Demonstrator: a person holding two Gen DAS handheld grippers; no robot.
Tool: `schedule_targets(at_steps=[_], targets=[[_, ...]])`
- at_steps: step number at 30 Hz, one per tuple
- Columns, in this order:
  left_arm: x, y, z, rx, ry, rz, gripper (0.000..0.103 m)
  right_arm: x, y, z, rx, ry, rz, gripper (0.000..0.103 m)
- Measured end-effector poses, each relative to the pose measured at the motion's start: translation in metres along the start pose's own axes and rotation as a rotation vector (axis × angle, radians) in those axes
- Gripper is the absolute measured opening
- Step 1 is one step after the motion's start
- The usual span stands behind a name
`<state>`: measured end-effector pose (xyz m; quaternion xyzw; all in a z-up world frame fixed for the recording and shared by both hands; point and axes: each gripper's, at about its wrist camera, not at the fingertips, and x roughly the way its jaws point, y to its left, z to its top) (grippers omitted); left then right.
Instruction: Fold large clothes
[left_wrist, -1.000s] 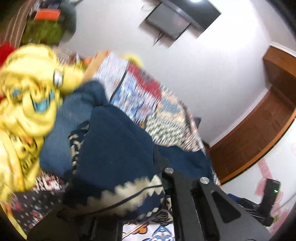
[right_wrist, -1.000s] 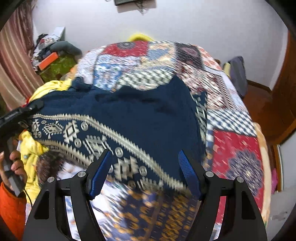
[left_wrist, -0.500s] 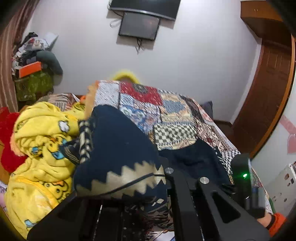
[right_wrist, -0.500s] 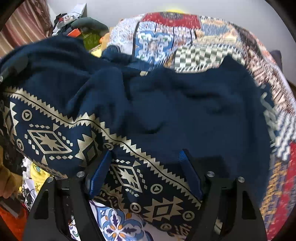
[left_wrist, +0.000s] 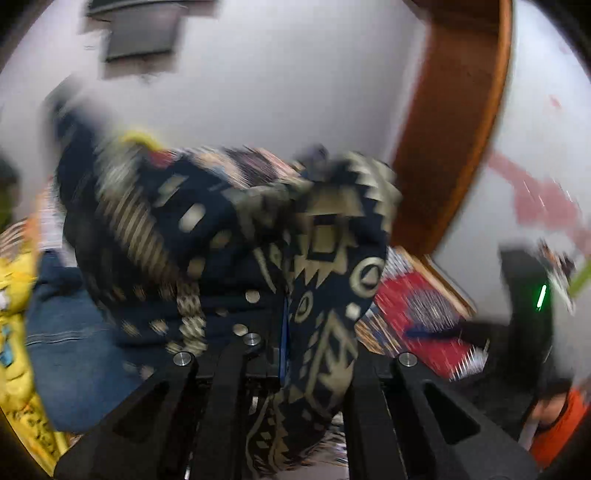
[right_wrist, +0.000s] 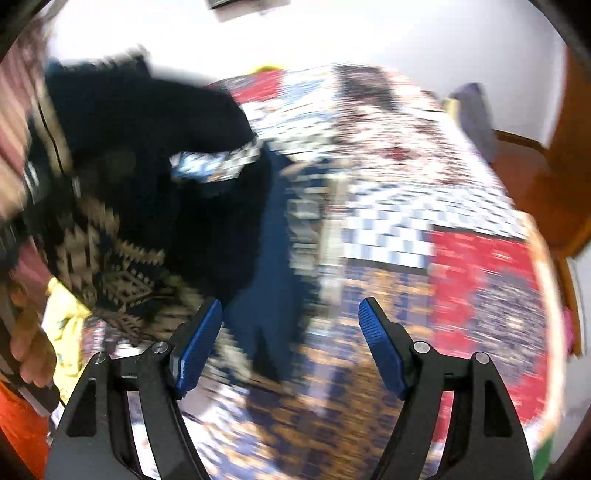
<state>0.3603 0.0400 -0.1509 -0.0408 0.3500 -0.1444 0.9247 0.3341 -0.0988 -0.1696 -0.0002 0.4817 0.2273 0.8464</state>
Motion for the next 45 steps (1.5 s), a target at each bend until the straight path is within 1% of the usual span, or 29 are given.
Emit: schedule_targets(at_steps=[1, 3, 5, 6, 10, 12, 14, 15, 17, 18, 19, 20, 22, 23, 24, 25, 26, 28, 29, 32, 33, 35, 38, 39, 42, 45], targets=[[0.010, -0.007, -0.005, 0.015, 0.038, -0.020, 0.005, -0.008, -0.015, -0.003, 0.027, -0.006, -0.020, 0.073], [0.030, -0.016, -0.019, 0.032, 0.136, -0.064, 0.005, -0.016, -0.033, -0.006, 0.068, -0.010, -0.033, 0.073], [0.046, -0.014, -0.034, 0.016, 0.214, -0.096, 0.005, -0.026, -0.051, -0.012, 0.110, -0.021, -0.036, 0.073], [0.050, -0.011, -0.040, -0.001, 0.236, -0.104, 0.005, -0.030, -0.056, -0.015, 0.123, -0.024, -0.038, 0.073], [0.041, -0.002, -0.047, -0.038, 0.246, -0.158, 0.005, -0.042, -0.059, -0.020, 0.134, -0.041, -0.045, 0.073], [0.038, -0.003, -0.046, -0.011, 0.250, -0.159, 0.005, -0.048, -0.056, -0.021, 0.130, -0.052, -0.042, 0.073], [0.035, -0.011, -0.050, 0.032, 0.255, -0.148, 0.005, -0.054, -0.053, -0.023, 0.125, -0.066, -0.038, 0.073], [0.035, -0.015, -0.052, 0.060, 0.262, -0.129, 0.005, -0.053, -0.050, -0.021, 0.123, -0.072, -0.034, 0.073], [0.039, -0.023, -0.054, 0.101, 0.280, -0.066, 0.008, -0.055, -0.044, -0.018, 0.121, -0.087, -0.019, 0.073], [0.037, -0.026, -0.060, 0.110, 0.281, -0.044, 0.015, -0.056, -0.041, -0.016, 0.120, -0.093, -0.011, 0.073], [0.033, -0.028, -0.061, 0.114, 0.280, -0.035, 0.024, -0.057, -0.037, -0.015, 0.115, -0.098, -0.001, 0.073], [0.031, -0.028, -0.059, 0.114, 0.279, -0.036, 0.029, -0.059, -0.033, -0.014, 0.108, -0.102, 0.005, 0.073], [0.019, -0.032, -0.057, 0.115, 0.271, -0.029, 0.044, -0.062, -0.024, -0.011, 0.084, -0.111, 0.012, 0.073], [0.012, -0.032, -0.057, 0.119, 0.268, -0.019, 0.049, -0.062, -0.020, -0.010, 0.071, -0.114, 0.015, 0.073], [0.006, -0.033, -0.058, 0.126, 0.265, -0.012, 0.062, -0.063, -0.016, -0.008, 0.058, -0.117, 0.016, 0.073], [-0.004, -0.032, -0.056, 0.130, 0.249, -0.010, 0.071, -0.063, -0.011, -0.007, 0.044, -0.122, 0.016, 0.073], [-0.014, -0.032, -0.056, 0.130, 0.232, -0.008, 0.073, -0.063, -0.005, -0.005, 0.027, -0.128, 0.016, 0.073], [-0.034, -0.027, -0.054, 0.125, 0.195, 0.002, 0.082, -0.062, 0.003, -0.001, -0.002, -0.135, 0.017, 0.073], [-0.046, -0.021, -0.050, 0.118, 0.166, 0.010, 0.082, -0.059, 0.008, 0.001, -0.018, -0.139, 0.018, 0.073], [-0.064, -0.001, -0.039, 0.093, 0.118, 0.049, 0.088, -0.049, 0.020, 0.008, -0.050, -0.137, 0.033, 0.073], [-0.066, 0.008, -0.036, 0.080, 0.107, 0.069, 0.090, -0.045, 0.023, 0.010, -0.057, -0.134, 0.038, 0.073], [-0.068, 0.032, -0.028, 0.046, 0.093, 0.121, 0.091, -0.034, 0.030, 0.015, -0.070, -0.124, 0.050, 0.073], [-0.057, 0.075, -0.022, -0.029, 0.105, 0.202, 0.091, -0.016, 0.038, 0.019, -0.080, -0.097, 0.081, 0.073], [-0.050, 0.090, -0.022, -0.058, 0.117, 0.217, 0.091, -0.010, 0.040, 0.020, -0.082, -0.088, 0.091, 0.073], [-0.024, 0.126, -0.023, -0.133, 0.160, 0.229, 0.091, 0.009, 0.045, 0.021, -0.099, -0.052, 0.110, 0.073], [0.000, 0.150, -0.024, -0.186, 0.180, 0.254, 0.091, 0.028, 0.044, 0.016, -0.120, -0.008, 0.096, 0.073]])
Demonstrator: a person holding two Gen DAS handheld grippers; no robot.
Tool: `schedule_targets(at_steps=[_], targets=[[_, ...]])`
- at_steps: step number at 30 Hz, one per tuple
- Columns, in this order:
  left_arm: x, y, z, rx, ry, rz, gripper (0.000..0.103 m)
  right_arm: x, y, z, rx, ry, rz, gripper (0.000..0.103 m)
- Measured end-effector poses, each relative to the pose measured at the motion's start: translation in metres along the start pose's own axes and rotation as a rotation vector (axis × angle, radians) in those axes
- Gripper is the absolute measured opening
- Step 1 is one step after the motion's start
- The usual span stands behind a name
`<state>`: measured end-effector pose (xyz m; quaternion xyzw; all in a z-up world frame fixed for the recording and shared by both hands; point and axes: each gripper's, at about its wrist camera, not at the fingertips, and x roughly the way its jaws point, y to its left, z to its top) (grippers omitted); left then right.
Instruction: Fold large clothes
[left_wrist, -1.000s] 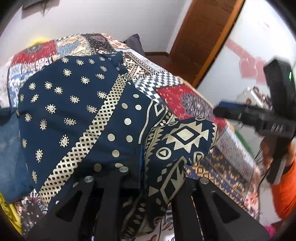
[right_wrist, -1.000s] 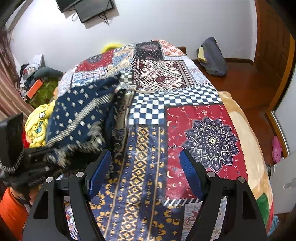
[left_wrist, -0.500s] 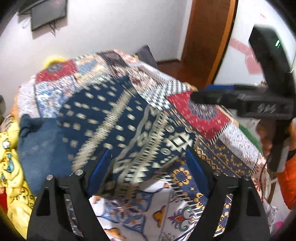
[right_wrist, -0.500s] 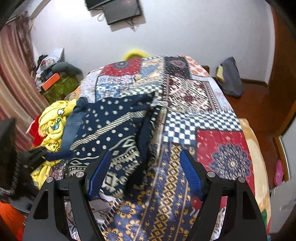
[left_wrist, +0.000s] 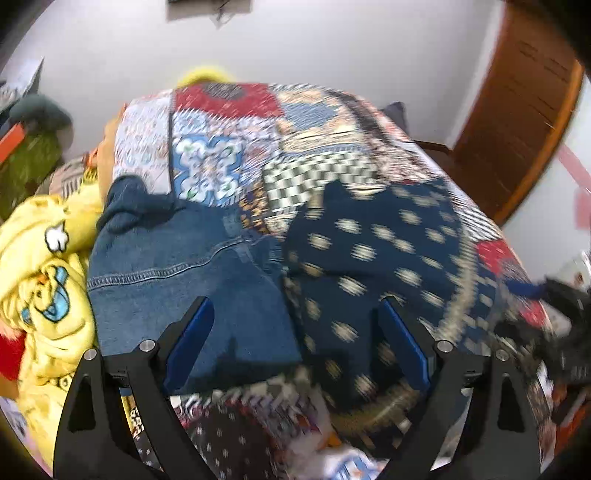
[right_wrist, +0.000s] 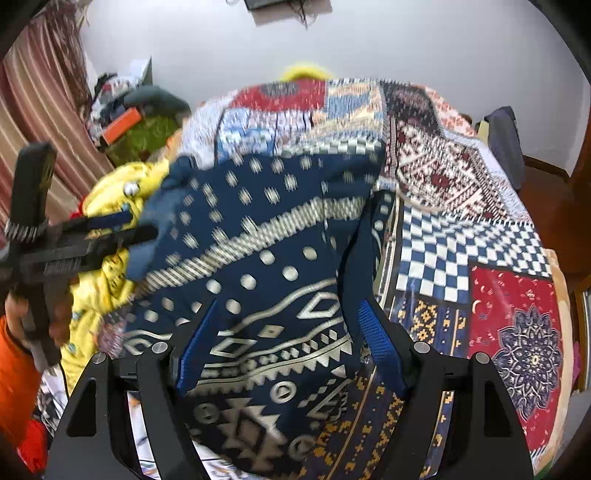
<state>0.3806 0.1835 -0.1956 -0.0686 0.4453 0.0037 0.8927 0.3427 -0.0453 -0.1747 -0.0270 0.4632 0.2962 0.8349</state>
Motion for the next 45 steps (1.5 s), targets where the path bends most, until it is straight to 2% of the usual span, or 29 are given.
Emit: schedule_targets(at_steps=[5, 8, 10, 13, 18, 21, 23, 26, 30, 32, 35, 38, 42, 45], targets=[[0.029, 0.012, 0.010, -0.096, -0.008, -0.060, 0.091, 0.019, -0.020, -0.019, 0.027, 0.067, -0.005, 0.075], [0.025, 0.011, 0.007, -0.114, -0.010, -0.080, 0.091, 0.016, -0.040, -0.031, 0.093, 0.087, 0.023, 0.079], [0.019, 0.005, -0.001, -0.088, -0.004, -0.089, 0.091, 0.009, -0.052, -0.039, 0.145, 0.098, 0.047, 0.079], [0.008, -0.003, -0.014, -0.048, 0.001, -0.083, 0.091, 0.000, -0.061, -0.048, 0.174, 0.104, 0.038, 0.079], [-0.016, -0.016, -0.044, -0.005, 0.016, -0.089, 0.091, -0.021, -0.064, -0.062, 0.168, 0.107, -0.018, 0.079], [-0.027, -0.026, -0.066, 0.061, 0.029, -0.070, 0.091, -0.032, -0.063, -0.067, 0.140, 0.107, -0.072, 0.079], [-0.038, -0.027, -0.076, 0.090, 0.009, -0.034, 0.091, -0.040, -0.061, -0.067, 0.121, 0.103, -0.079, 0.079], [-0.050, -0.023, -0.080, 0.101, 0.023, -0.026, 0.091, -0.055, -0.058, -0.061, 0.108, 0.075, -0.067, 0.079], [-0.070, -0.015, -0.071, 0.110, -0.024, 0.028, 0.091, -0.073, -0.049, -0.043, 0.097, 0.010, -0.034, 0.079], [-0.076, -0.009, -0.060, 0.083, -0.044, 0.020, 0.091, -0.076, -0.043, -0.029, 0.094, -0.021, 0.007, 0.079], [-0.072, 0.003, -0.041, 0.005, -0.037, -0.031, 0.091, -0.067, -0.036, -0.012, 0.113, -0.038, 0.082, 0.080], [-0.053, 0.011, -0.026, -0.076, 0.009, -0.128, 0.091, -0.045, -0.033, 0.000, 0.138, -0.022, 0.148, 0.080], [-0.013, 0.015, -0.017, -0.173, 0.104, -0.270, 0.091, 0.000, -0.038, 0.010, 0.190, 0.056, 0.196, 0.080], [0.019, 0.013, -0.017, -0.217, 0.169, -0.335, 0.091, 0.032, -0.048, 0.011, 0.247, 0.117, 0.225, 0.080]])
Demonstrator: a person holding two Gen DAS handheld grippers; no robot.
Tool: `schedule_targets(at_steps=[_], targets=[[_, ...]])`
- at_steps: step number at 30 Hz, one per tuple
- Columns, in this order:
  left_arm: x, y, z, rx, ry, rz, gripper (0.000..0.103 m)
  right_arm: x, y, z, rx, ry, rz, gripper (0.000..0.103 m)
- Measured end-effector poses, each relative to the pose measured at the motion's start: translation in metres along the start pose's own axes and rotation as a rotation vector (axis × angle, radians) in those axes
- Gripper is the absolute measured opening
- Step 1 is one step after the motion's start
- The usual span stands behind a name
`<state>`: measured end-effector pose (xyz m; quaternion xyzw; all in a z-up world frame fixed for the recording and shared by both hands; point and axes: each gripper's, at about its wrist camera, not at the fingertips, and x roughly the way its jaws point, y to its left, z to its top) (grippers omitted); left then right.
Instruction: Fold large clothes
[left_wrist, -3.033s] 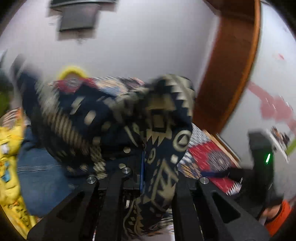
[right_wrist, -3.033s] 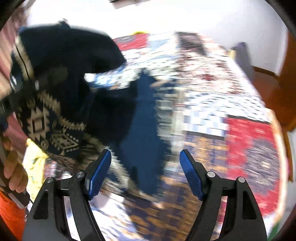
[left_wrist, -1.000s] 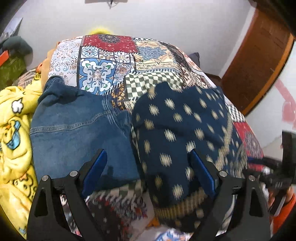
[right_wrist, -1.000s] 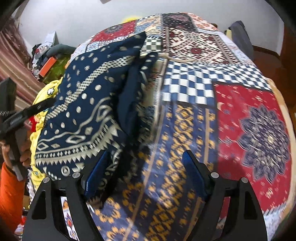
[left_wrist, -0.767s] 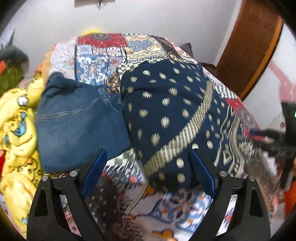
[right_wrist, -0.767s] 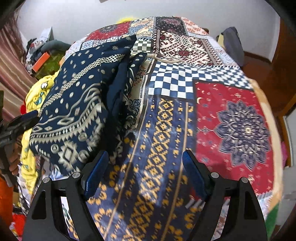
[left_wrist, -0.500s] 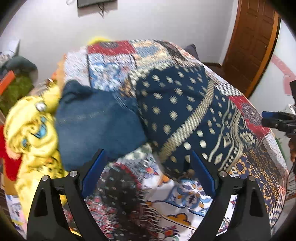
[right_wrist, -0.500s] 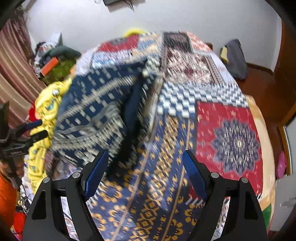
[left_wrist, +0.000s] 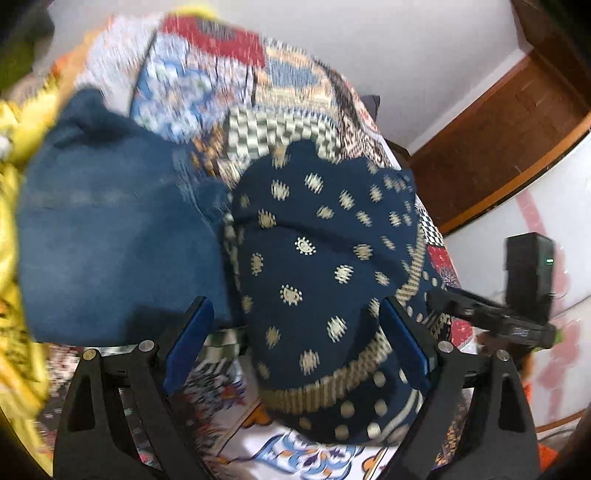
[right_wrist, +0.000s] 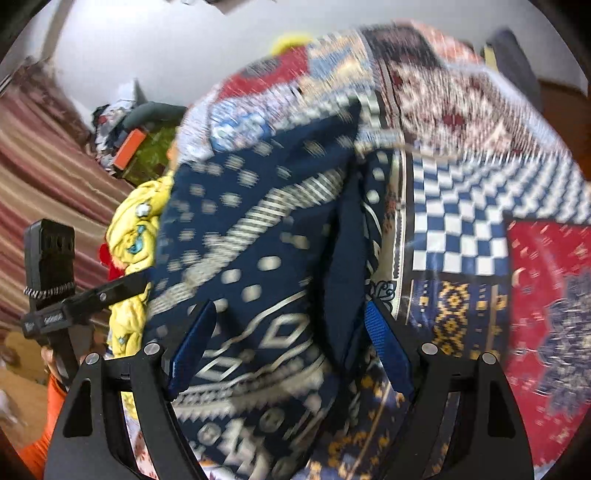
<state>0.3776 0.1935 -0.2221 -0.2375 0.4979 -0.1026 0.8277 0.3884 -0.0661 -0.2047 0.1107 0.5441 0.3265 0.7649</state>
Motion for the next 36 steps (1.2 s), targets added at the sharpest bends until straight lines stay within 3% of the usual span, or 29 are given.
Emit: schedule_targets(at_steps=[5, 10, 13, 17, 18, 21, 27, 36], targets=[[0.032, 0.014, 0.008, -0.090, 0.049, -0.131, 0.094, 0.020, -0.021, 0.007, 0.050, 0.032, 0.065, 0.085], [0.057, 0.018, 0.015, -0.121, 0.084, -0.173, 0.098, 0.033, -0.038, 0.008, 0.119, 0.077, 0.181, 0.085], [0.058, 0.015, 0.018, -0.113, 0.075, -0.179, 0.097, 0.031, -0.038, 0.009, 0.110, 0.075, 0.205, 0.082], [0.052, 0.008, 0.018, -0.085, 0.056, -0.161, 0.079, 0.024, -0.030, 0.009, 0.101, 0.068, 0.221, 0.051], [0.048, 0.005, 0.017, -0.072, 0.051, -0.161, 0.073, 0.020, -0.027, 0.011, 0.097, 0.063, 0.224, 0.043], [0.031, -0.003, 0.013, -0.040, 0.029, -0.163, 0.065, 0.008, -0.011, 0.013, 0.072, 0.048, 0.227, 0.033], [-0.027, -0.008, 0.018, -0.004, -0.049, -0.161, 0.063, -0.011, 0.038, 0.020, 0.011, 0.008, 0.212, 0.031], [-0.138, 0.008, 0.049, 0.037, -0.222, -0.110, 0.063, -0.025, 0.135, 0.056, -0.117, -0.090, 0.240, 0.031]])
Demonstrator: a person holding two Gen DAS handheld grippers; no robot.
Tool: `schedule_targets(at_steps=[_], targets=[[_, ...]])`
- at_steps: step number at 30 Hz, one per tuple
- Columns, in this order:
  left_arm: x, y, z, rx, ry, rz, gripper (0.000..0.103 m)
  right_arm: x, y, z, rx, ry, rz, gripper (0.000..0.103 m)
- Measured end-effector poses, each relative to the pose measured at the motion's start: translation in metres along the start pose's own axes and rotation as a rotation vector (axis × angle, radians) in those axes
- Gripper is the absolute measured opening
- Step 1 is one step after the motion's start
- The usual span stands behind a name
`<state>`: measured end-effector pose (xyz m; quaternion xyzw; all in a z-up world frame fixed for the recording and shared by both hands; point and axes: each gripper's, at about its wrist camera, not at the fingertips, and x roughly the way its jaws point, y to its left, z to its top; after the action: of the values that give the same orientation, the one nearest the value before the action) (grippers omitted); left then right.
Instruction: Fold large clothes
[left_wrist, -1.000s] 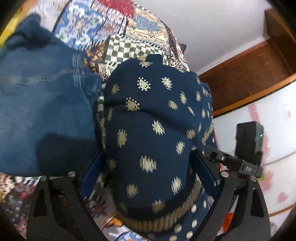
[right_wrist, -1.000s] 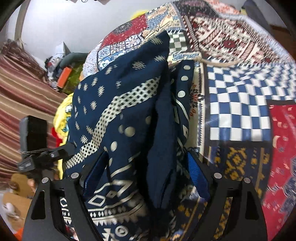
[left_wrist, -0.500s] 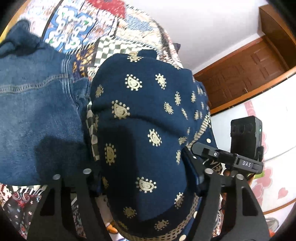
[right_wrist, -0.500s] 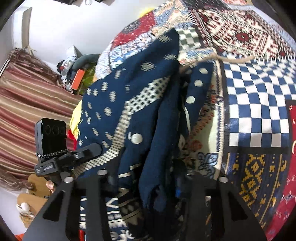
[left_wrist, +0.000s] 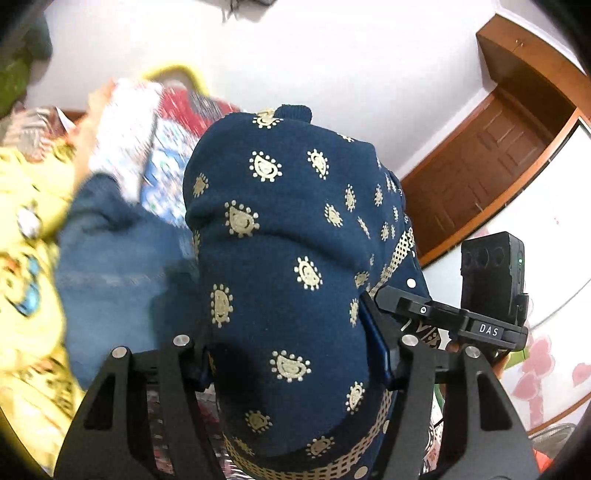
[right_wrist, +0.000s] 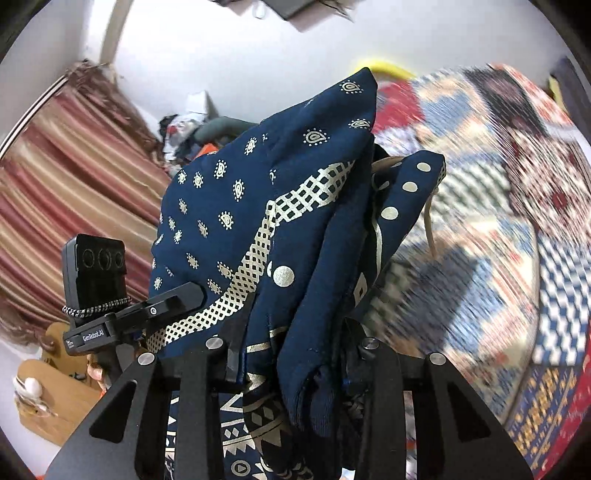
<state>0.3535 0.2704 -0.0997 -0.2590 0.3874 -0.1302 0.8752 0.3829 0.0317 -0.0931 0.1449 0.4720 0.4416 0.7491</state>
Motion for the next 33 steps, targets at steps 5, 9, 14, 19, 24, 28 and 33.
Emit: schedule_targets(at_steps=[5, 9, 14, 19, 24, 28, 33], targets=[[-0.027, 0.036, 0.019, -0.016, -0.041, 0.034, 0.063, 0.040, 0.020, 0.016, -0.036, 0.000, 0.016, 0.031], [-0.020, 0.079, 0.022, -0.060, -0.022, 0.056, 0.063, 0.073, 0.009, 0.017, -0.013, 0.039, 0.027, 0.031], [0.024, 0.137, 0.019, -0.132, 0.055, 0.098, 0.063, 0.127, -0.030, 0.008, 0.056, 0.134, 0.002, 0.031], [0.077, 0.198, -0.003, -0.240, 0.143, 0.117, 0.064, 0.183, -0.076, -0.004, 0.126, 0.242, -0.052, 0.031], [0.080, 0.209, -0.013, -0.220, 0.117, 0.087, 0.070, 0.188, -0.099, -0.009, 0.145, 0.257, -0.010, 0.035], [0.064, 0.179, -0.021, -0.137, 0.090, 0.218, 0.075, 0.162, -0.086, -0.017, 0.053, 0.234, -0.113, 0.039], [0.043, 0.147, -0.037, -0.033, 0.063, 0.340, 0.087, 0.133, -0.065, -0.032, -0.026, 0.196, -0.257, 0.061]])
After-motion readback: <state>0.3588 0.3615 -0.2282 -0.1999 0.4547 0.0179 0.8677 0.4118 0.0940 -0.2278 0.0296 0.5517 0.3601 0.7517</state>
